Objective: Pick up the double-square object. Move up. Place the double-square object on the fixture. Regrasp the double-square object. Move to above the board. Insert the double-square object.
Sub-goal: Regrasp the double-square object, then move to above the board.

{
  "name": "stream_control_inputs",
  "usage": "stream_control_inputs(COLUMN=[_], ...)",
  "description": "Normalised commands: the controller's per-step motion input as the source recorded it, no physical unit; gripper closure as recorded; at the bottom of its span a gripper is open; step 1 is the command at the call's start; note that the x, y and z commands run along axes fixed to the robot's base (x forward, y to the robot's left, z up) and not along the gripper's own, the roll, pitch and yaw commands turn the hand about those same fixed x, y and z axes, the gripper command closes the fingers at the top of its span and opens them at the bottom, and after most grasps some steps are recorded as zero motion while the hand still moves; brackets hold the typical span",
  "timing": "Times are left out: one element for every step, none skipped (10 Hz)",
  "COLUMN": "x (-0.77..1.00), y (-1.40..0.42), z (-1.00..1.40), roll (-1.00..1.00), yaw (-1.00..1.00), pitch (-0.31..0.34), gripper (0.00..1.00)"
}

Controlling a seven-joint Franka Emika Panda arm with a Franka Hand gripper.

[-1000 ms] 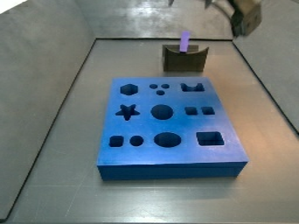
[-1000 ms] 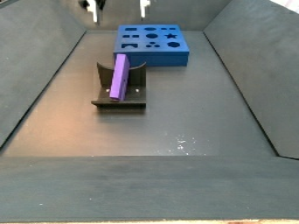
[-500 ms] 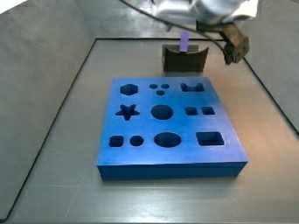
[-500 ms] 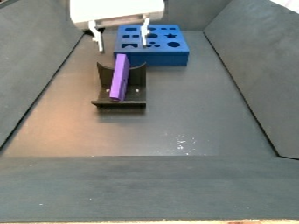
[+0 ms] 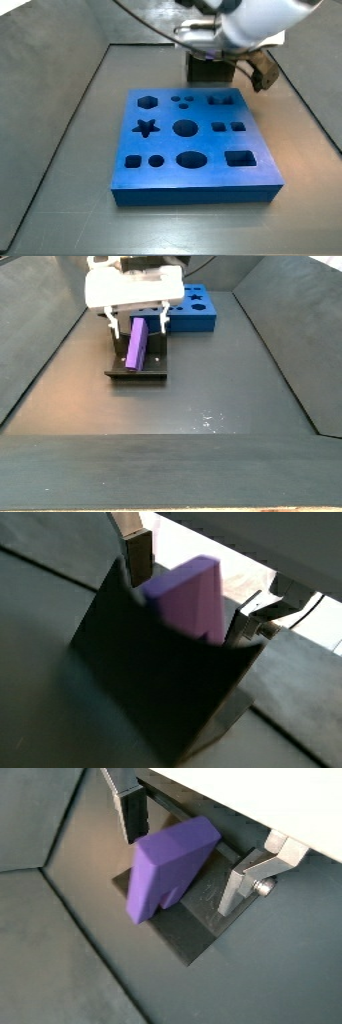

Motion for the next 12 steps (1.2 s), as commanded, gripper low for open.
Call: stream_control_inputs(x=[0.07, 0.03, 0.00, 0.19, 0.19, 0.19, 0.18, 0.18, 0.18, 0.18, 0.17, 0.17], y=[0.00, -0.01, 0.00, 0.29, 0.29, 0.28, 0.26, 0.26, 0.25, 0.24, 0.23, 0.22], z=[-0.22, -0.18, 0.00, 1.00, 1.00, 1.00, 1.00, 1.00, 1.00, 1.00, 1.00, 1.00], roll=[0.07, 0.06, 0.00, 0.07, 0.05, 0.03, 0.02, 0.01, 0.00, -0.01, -0.01, -0.01], yaw=[-0.05, -0.05, 0.00, 0.21, 0.20, 0.19, 0.16, 0.15, 0.13, 0.11, 0.09, 0.08], pitch=[-0.049, -0.037, 0.000, 0.102, 0.097, 0.092, 0.057, 0.049, 0.041, 0.034, 0.041, 0.051], gripper=[0.00, 0.00, 1.00, 1.00, 1.00, 1.00, 1.00, 1.00, 1.00, 1.00, 1.00, 1.00])
